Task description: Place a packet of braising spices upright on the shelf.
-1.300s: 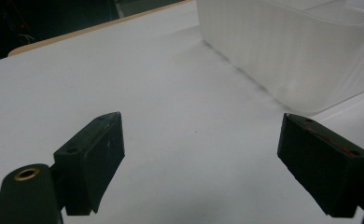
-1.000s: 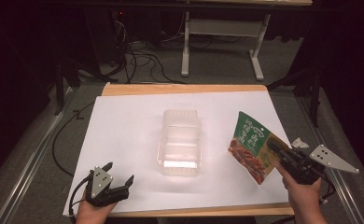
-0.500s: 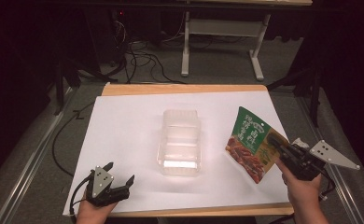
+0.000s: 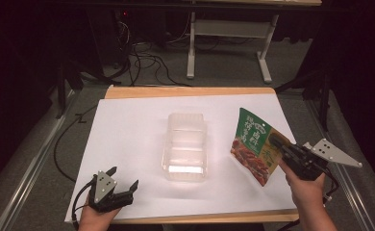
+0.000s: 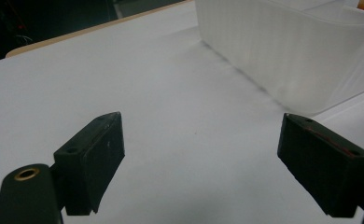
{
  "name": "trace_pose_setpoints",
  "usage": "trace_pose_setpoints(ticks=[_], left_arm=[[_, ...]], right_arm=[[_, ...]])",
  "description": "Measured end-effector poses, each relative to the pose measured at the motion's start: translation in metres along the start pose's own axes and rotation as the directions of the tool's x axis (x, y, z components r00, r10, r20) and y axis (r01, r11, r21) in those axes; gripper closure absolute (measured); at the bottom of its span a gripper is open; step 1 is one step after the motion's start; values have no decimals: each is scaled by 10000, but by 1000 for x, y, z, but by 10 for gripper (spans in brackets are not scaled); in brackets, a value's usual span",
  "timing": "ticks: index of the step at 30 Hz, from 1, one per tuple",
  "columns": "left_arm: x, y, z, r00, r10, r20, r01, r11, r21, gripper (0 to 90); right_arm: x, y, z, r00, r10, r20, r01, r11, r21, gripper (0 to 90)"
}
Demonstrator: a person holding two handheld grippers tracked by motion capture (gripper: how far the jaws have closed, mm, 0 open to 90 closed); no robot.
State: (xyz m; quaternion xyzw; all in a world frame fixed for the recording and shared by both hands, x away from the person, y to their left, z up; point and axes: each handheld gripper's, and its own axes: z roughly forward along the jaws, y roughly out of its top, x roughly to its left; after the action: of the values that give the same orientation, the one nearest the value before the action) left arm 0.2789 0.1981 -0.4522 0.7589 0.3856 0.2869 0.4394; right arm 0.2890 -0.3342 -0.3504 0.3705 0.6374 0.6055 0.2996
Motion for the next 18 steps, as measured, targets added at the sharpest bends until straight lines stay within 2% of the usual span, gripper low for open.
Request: trace_pose_setpoints(ticks=[11,18], left_arm=[[0,0,0,10000,1,-9,-1,10000,-1,152],[1,0,-1,10000,-52,-27,52,10000,-30,152]], right_arm=[[2,18,16,9979,-545,-357,543,9985,-66,900],[9,29,34,9955,-532,-781,521,9985,-165,900]])
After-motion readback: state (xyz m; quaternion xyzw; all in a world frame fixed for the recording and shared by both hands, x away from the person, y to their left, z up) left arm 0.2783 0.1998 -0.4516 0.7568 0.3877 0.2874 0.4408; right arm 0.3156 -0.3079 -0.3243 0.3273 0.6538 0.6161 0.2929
